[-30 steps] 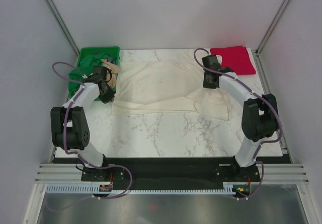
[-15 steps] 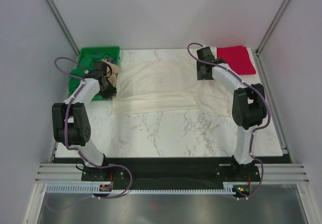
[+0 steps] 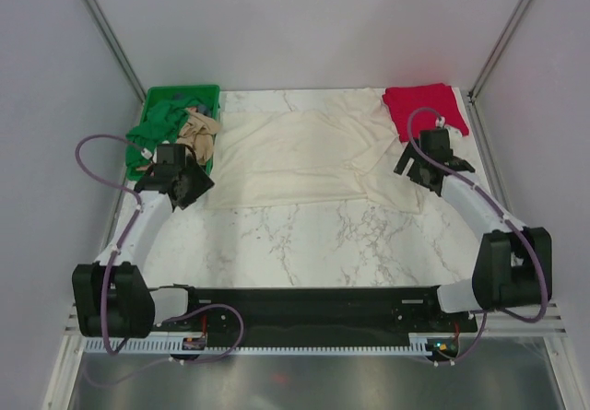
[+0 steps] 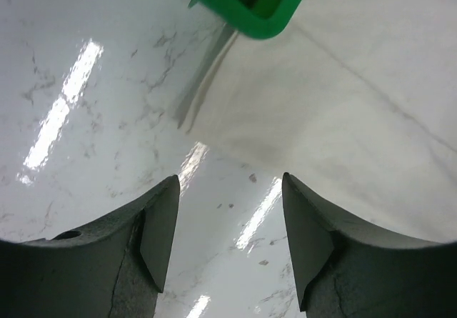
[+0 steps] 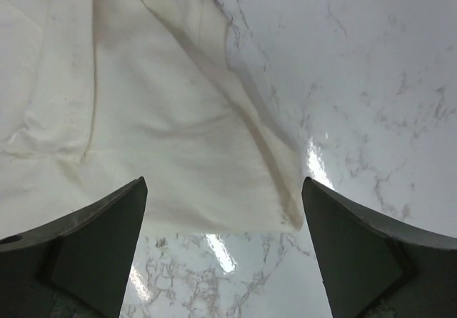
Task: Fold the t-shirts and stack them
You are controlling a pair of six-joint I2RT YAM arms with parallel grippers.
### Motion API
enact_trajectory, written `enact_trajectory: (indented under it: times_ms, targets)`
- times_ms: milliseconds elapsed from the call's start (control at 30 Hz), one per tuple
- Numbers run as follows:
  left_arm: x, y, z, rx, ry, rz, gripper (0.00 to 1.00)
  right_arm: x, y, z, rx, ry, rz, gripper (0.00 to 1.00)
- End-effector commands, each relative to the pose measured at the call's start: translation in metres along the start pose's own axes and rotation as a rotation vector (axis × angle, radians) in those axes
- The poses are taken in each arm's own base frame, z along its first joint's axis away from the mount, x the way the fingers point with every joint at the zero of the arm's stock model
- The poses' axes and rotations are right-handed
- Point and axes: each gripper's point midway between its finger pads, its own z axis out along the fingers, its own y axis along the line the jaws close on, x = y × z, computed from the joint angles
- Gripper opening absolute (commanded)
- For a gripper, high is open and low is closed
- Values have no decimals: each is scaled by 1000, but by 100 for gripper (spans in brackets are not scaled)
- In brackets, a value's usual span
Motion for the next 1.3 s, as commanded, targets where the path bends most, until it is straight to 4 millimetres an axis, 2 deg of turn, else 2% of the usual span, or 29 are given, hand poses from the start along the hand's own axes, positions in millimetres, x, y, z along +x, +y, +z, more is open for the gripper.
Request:
enact_trajectory:
  times_ms: [0, 33, 67, 133, 167, 267, 467, 667, 867, 900, 967, 1000, 1067, 1100, 1133, 1167, 1200, 1233, 1267]
  targets:
    - [29, 15, 9, 27, -11, -81, 67, 39, 16, -12, -157, 36, 169, 97]
    - [34, 17, 11, 33, -12, -93, 67, 45, 13, -14, -168, 41, 197, 96]
    - [32, 15, 12, 56, -39, -110, 67, 62, 4, -13, -153, 66, 200, 96]
    - [44, 23, 18, 43, -23, -128, 67, 65, -1, -14, -161, 57, 225, 93]
    - [44, 23, 21, 46, -29, -134, 67, 76, -5, -10, -149, 77, 224, 91]
    - [53, 23, 30, 51, -6, -152, 67, 87, -10, 3, -127, 114, 233, 88]
    - [60, 31, 45, 8, 13, -169, 66, 97, -19, 26, -93, 126, 254, 81]
    - [55, 32, 49, 16, -34, -194, 67, 85, -30, 40, -60, 92, 276, 76]
    - [48, 36, 62, -43, -53, -234, 64, 87, -30, 51, -68, 124, 296, 60]
    - [48, 37, 66, -56, -49, -238, 63, 89, -30, 52, -67, 129, 292, 54]
    - [46, 37, 70, -67, -55, -246, 61, 86, -31, 52, -64, 119, 283, 47]
    - [46, 37, 75, -76, -50, -249, 61, 86, -31, 52, -65, 120, 280, 40]
    - [44, 36, 80, -81, -47, -255, 59, 84, -30, 52, -69, 115, 275, 34]
    - [41, 35, 85, -87, -45, -257, 58, 83, -31, 52, -67, 114, 279, 25]
    - [39, 34, 87, -87, -47, -261, 56, 84, -31, 52, -67, 117, 276, 22]
    - [34, 30, 89, -79, -54, -264, 44, 82, -31, 52, -68, 115, 280, 19]
    - [32, 29, 91, -71, -56, -267, 32, 81, -32, 52, -68, 116, 286, 9]
    - [33, 28, 94, -73, -46, -257, 12, 78, -31, 51, -73, 112, 288, 5]
    - [28, 22, 93, -49, -50, -250, 3, 72, -33, 49, -74, 103, 297, 0]
